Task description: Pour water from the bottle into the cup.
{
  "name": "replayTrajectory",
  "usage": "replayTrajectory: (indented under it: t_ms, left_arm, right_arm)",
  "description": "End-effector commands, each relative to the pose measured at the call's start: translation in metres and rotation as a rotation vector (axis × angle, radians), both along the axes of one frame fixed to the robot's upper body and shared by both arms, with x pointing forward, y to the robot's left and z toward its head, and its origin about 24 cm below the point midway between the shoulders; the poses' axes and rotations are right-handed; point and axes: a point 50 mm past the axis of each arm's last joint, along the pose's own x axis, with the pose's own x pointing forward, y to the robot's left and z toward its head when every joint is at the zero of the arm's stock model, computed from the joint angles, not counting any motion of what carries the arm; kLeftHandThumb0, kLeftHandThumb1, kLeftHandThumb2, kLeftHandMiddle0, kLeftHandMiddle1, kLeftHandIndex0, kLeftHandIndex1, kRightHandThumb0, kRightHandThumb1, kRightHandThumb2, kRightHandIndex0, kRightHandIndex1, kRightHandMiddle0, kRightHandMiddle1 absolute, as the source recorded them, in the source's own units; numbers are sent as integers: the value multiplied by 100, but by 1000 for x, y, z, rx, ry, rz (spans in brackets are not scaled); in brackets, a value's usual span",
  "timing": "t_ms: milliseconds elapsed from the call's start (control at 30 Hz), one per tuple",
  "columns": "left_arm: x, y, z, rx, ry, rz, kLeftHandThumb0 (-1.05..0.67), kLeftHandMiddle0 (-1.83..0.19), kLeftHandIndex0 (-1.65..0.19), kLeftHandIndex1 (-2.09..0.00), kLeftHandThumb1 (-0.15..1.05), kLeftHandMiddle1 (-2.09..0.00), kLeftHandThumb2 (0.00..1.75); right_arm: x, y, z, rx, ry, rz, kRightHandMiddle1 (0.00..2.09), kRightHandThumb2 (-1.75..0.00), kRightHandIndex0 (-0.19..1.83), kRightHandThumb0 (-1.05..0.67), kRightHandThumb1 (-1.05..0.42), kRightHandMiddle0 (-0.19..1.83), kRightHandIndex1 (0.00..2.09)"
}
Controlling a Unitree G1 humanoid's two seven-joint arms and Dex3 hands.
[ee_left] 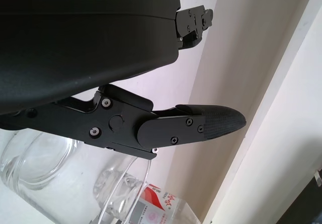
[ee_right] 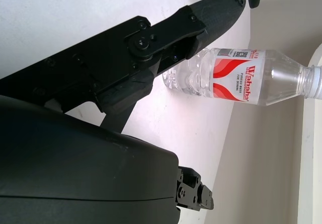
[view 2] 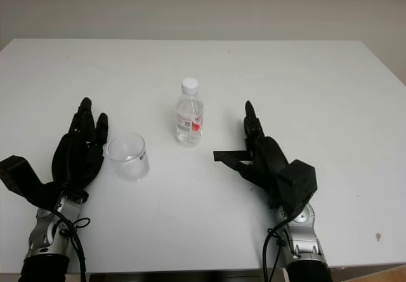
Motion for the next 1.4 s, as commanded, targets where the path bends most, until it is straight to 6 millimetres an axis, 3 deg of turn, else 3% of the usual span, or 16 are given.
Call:
replayTrajectory:
  t_ms: [0, 400, 600, 833, 1367]
  left_arm:
    - [-2, 2, -2, 1, 5, 7, -68, 16, 17, -5, 105, -5, 45]
    - [7, -3, 0, -9, 6, 4, -69, 16, 17, -5, 105, -5, 44]
    - [8, -3, 1, -8, -4, 5, -68, 17, 18, -5, 105, -5, 46]
    - [7, -3, -1, -2, -9, 7, -69, 18, 17, -5, 105, -5, 46]
    - [3, -4, -5, -18, -17, 17, -68, 17, 17, -5, 105, -5, 47]
  right_arm:
    - [0, 1, 1, 2, -5, 4, 0, -6, -19, -93, -90, -19, 0]
    - [12, 6, 11, 8, -25, 26, 0, -5, -19, -94, -89, -19, 0]
    - [35, 26, 37, -27, -112, 105, 0, -5, -19, -95, -89, -19, 0]
    - [61, 50, 51, -58, -126, 141, 0, -5, -19, -101, -89, -19, 0]
    - [78, 72, 41, -98, -85, 206, 0, -5, -19, -99, -89, -19, 0]
